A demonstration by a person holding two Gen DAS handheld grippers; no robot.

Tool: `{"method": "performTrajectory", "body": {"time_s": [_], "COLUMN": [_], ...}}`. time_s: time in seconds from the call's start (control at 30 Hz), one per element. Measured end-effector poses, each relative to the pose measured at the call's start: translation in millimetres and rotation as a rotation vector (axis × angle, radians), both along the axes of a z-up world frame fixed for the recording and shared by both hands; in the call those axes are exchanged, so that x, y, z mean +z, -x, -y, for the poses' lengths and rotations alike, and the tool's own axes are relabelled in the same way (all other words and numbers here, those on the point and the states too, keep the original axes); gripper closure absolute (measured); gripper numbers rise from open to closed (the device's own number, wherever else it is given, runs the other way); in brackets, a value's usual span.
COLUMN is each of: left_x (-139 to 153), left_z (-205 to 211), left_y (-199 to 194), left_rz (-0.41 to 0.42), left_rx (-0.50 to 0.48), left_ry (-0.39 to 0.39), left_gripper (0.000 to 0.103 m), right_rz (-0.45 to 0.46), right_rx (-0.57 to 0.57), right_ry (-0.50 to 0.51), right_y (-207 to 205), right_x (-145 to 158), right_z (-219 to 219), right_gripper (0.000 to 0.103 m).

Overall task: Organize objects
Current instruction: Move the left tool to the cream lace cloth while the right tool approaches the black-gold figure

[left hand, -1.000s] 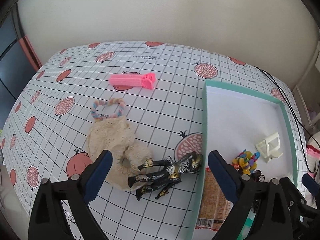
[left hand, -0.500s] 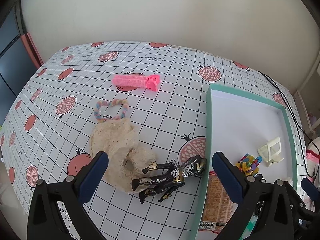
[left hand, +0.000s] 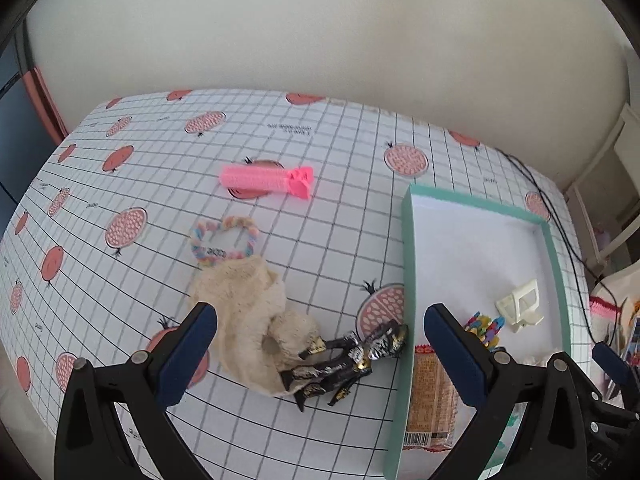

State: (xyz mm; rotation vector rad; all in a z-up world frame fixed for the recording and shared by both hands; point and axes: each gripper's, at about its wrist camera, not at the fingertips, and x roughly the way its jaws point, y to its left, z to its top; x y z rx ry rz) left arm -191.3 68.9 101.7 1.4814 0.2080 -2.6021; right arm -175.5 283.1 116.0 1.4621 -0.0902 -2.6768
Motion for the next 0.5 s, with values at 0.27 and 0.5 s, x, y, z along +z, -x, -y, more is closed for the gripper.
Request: {"method": "performTrajectory", "body": {"time_s": [0.27,0.5], "left_x": [35.4,47.7], "left_z": [61.7,145.9], "left_y": [-7.3,-21.5], "left_rz": [-0.077,-0.121], "left_rx": [0.056,0.206], "left_ry": [-0.037,-0.077], "left_gripper": [0.0,0.0], "right_rz": [-0.046,-0.053], "right_rx": [0.057,0.143], "right_ry": [-0.022,-0.018], "right_y": [5.0,15.2], "right_x": [26.8,35.0], "right_z": [40.7,93.8], "right_gripper": [0.0,0.0]}}
